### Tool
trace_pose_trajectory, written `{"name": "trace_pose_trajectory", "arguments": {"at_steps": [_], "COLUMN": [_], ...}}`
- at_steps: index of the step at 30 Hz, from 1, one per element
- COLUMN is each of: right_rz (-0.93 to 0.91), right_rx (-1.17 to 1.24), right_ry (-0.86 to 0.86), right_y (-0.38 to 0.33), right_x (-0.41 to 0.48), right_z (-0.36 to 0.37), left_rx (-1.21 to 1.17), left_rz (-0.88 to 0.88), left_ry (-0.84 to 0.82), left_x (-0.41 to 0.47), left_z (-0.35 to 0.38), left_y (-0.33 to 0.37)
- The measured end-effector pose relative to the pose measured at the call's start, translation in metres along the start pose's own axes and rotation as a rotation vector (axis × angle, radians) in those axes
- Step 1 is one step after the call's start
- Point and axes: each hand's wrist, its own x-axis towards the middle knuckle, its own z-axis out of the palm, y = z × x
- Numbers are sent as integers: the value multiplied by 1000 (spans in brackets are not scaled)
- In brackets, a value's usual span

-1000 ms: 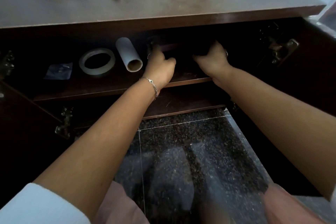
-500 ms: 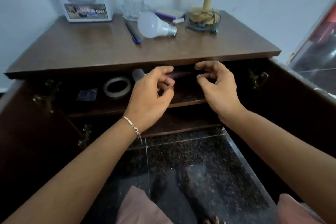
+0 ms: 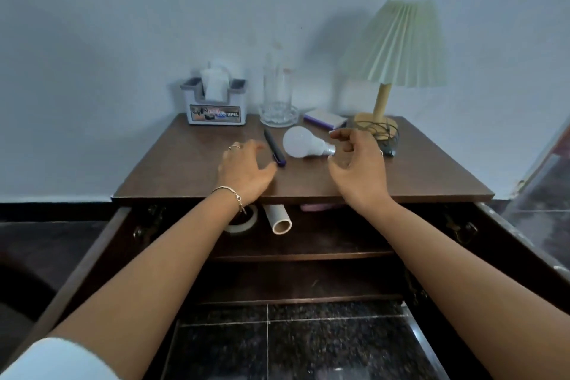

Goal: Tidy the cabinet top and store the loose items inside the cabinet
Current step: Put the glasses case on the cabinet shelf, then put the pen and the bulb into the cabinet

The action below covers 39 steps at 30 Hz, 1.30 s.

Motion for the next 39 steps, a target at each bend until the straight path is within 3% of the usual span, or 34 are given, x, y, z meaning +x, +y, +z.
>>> {"name": "trace_pose_trajectory", "arguments": {"at_steps": [3,6,14,20,25,29,32,39], "right_rz": [15,96,109,98,69,32,40,134], "right_rx": [-113,-35,-98,-146,-180,-196,-194,-14], "right_ry": [-109,-176,-263,-272,-215,-214,-202,-174], "right_y": [7,12,28,32,33,32,31,24], "right_x": [17,26,43,47,46,45,44,26], "right_z": [7,19,32,34,32,32,31,18], "left_rx": [97,184,301,16,-53,120,118,-259], "left_rz": [0,20,47,-35,-67,-70,-56,-90], "left_ry": [-108,-170,-153,75,214,221,235,178], "left_x": [14,24,33,34,26,25,25,16], "left_z": [5,8,18,13,12,17,16,-1], "left_y": [1,1,-2,-7,-7,-4,-4,-8]}}
